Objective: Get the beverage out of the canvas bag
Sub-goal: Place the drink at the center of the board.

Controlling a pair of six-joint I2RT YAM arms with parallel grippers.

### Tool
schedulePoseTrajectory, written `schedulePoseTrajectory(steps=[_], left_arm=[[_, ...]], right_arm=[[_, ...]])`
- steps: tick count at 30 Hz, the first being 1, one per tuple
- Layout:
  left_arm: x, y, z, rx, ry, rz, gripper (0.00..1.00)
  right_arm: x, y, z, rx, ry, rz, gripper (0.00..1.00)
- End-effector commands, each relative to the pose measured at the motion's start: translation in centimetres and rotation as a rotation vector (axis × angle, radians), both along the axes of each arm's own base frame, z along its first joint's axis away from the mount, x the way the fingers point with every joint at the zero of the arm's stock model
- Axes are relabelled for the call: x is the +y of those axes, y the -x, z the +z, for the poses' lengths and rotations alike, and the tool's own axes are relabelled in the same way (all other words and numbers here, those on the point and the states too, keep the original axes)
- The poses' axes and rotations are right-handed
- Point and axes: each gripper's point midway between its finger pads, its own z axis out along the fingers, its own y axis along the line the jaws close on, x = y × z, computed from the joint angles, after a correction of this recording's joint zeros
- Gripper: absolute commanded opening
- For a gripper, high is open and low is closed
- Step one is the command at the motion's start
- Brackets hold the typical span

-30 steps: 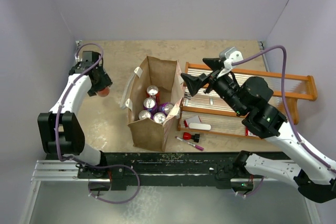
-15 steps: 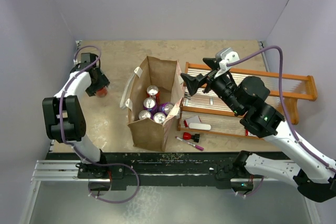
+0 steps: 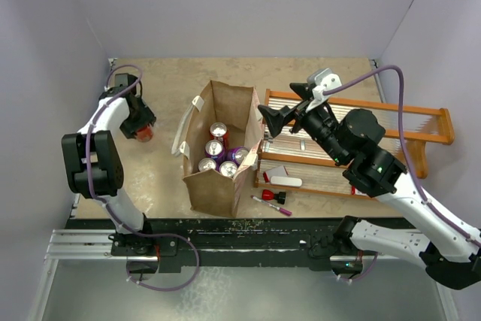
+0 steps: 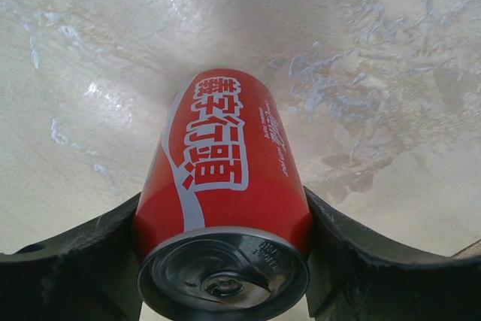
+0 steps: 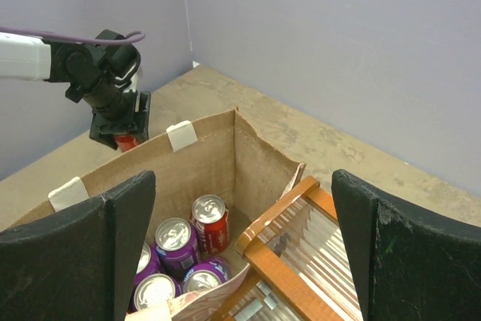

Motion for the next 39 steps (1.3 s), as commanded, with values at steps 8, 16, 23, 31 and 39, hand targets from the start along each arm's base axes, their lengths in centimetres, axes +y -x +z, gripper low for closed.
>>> schedulePoseTrajectory(steps=[8,16,23,31,39], left_arm=[[-0.5,-0.2,10.4,-0.234,0.005,-0.030,0.99],[-7.6,2.2,17.6,-0.487,0.264,-0.297,0.99],[-15.3,5.9,21.6,-0.619,0.425,-0.566,0.99],[-18.7,8.4,22.1,-0.599,0.412,-0.687,0.99],[-19.8,10.1,21.8,-0.534,0.435,-0.735,0.99]], right_arm=[[2.6,1.0,1.8,-0.085,0.022,0.144,1.00],[5.2,1.1,0.7,-0.112,0.118,0.248,1.00],[8.5,2.7,-1.8,-0.204,0.324,0.479,1.00],[11.1,3.8,-5.2,-0.241,0.458,0.665,1.00],[13.3,7.6,-11.0,-0.258,0.653,0.846,1.00]])
